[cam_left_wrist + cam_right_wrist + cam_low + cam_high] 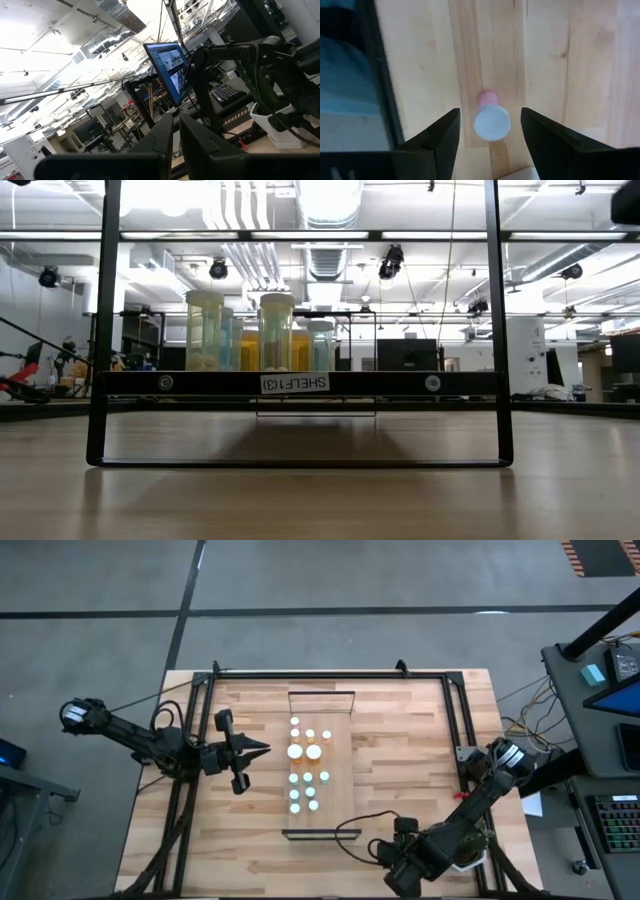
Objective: Pick and place medicine bottles onto shelf by color
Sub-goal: Adjust the pill bottles on the shelf
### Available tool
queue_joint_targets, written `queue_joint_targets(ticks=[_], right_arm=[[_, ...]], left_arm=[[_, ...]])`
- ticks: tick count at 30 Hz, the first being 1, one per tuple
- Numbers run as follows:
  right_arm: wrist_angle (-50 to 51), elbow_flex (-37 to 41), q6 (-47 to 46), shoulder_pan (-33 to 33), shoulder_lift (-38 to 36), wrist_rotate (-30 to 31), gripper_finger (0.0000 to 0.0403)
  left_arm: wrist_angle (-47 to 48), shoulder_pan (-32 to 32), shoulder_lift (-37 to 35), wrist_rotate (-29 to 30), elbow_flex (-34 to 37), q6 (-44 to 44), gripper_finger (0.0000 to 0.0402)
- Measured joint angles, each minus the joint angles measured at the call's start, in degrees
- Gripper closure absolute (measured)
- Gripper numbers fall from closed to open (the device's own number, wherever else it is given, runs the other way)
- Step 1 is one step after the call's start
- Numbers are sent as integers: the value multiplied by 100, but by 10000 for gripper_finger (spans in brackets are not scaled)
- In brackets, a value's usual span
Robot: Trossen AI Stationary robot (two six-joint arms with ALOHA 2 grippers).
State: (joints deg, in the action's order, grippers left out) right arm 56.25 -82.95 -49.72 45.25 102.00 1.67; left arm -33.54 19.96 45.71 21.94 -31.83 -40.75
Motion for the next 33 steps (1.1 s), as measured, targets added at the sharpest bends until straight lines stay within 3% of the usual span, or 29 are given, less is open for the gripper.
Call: queue_joint_targets(ticks=[12, 23, 33], right_arm=[[52, 4, 29, 15, 240, -13, 212], [53, -6, -30, 15, 240, -42, 302], [754, -515, -222, -102, 236, -61, 292]], left_arm=[[-2, -1, 0, 1, 0, 0, 386], [-2, 0, 0, -1, 0, 0, 386], [-2, 0, 0, -1, 0, 0, 386]])
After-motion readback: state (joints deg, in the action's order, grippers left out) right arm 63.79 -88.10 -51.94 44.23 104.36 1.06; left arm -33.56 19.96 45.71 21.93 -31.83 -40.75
